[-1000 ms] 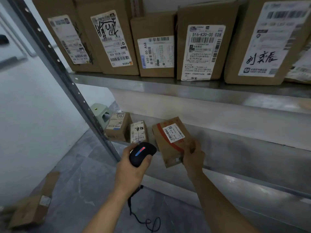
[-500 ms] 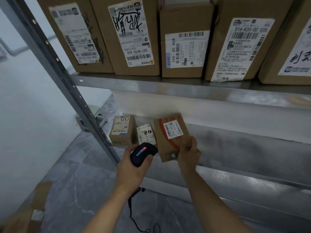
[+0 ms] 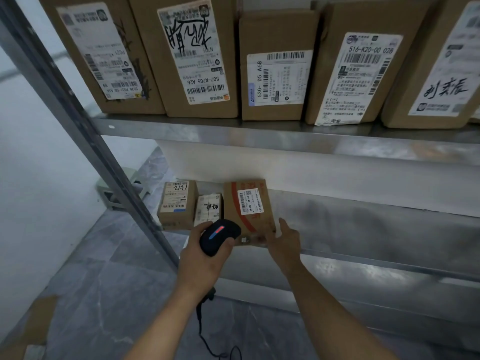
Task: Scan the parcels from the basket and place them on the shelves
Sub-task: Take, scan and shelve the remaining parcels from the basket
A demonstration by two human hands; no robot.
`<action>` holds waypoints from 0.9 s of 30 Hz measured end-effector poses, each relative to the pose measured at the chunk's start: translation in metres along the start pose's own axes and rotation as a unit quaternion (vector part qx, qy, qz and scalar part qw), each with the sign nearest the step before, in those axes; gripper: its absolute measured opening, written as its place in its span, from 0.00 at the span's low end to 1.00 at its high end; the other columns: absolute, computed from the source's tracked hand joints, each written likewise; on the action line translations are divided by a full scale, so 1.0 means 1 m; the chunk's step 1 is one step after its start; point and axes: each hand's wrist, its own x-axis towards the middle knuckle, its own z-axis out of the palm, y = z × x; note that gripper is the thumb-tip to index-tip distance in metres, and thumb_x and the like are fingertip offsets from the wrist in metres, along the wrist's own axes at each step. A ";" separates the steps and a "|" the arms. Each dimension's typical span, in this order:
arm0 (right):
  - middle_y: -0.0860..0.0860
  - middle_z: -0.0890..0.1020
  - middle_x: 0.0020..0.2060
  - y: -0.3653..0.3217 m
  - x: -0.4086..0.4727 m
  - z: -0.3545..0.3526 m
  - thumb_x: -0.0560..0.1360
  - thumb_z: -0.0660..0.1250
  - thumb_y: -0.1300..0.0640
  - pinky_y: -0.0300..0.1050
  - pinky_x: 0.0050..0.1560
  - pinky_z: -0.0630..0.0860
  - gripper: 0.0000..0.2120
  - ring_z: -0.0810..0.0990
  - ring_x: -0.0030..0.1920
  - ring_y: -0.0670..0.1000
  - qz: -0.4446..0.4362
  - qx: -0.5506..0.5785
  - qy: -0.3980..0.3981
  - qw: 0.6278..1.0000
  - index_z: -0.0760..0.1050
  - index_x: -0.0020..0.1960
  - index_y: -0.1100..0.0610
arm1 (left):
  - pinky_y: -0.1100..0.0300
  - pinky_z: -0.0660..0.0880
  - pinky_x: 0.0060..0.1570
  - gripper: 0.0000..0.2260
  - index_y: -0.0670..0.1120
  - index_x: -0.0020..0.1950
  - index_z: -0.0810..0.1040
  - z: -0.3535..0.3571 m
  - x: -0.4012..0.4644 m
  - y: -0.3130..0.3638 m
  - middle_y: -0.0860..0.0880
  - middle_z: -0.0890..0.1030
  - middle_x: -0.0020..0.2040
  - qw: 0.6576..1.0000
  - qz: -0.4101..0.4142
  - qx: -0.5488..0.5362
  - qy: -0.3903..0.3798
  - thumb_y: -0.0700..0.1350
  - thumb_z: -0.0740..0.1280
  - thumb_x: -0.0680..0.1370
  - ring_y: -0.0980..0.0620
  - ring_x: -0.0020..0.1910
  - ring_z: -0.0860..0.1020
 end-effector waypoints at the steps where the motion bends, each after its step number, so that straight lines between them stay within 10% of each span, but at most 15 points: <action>1: 0.59 0.80 0.60 -0.005 -0.006 -0.007 0.65 0.51 0.15 0.58 0.59 0.81 0.50 0.81 0.58 0.60 0.009 0.007 0.004 1.000 0.71 0.71 0.50 | 0.45 0.84 0.50 0.24 0.64 0.63 0.73 0.002 0.000 0.000 0.58 0.82 0.55 1.000 0.001 0.004 -0.003 0.61 0.78 0.70 0.54 0.51 0.83; 6: 0.57 0.73 0.70 -0.008 -0.020 -0.037 0.78 0.70 0.43 0.50 0.68 0.73 0.30 0.75 0.67 0.57 0.044 0.061 0.039 0.996 0.69 0.74 0.58 | 0.46 0.84 0.49 0.21 0.66 0.60 0.72 0.020 -0.002 0.004 0.57 0.82 0.55 0.999 0.013 0.009 -0.029 0.56 0.78 0.73 0.53 0.50 0.84; 16: 0.52 0.74 0.64 0.035 -0.050 -0.122 0.79 0.70 0.47 0.46 0.61 0.74 0.25 0.77 0.61 0.54 0.088 0.113 0.114 0.983 0.68 0.72 0.53 | 0.44 0.83 0.54 0.33 0.58 0.69 0.74 0.090 -0.010 0.022 0.56 0.81 0.59 0.986 0.053 -0.026 -0.156 0.71 0.73 0.68 0.54 0.55 0.82; 27: 0.49 0.78 0.59 0.111 -0.115 -0.245 0.79 0.70 0.49 0.37 0.46 0.71 0.21 0.78 0.53 0.48 0.152 0.161 0.238 0.946 0.71 0.69 0.50 | 0.45 0.83 0.51 0.25 0.60 0.64 0.73 0.214 -0.064 0.058 0.61 0.81 0.55 0.953 0.102 0.005 -0.284 0.61 0.77 0.72 0.56 0.50 0.83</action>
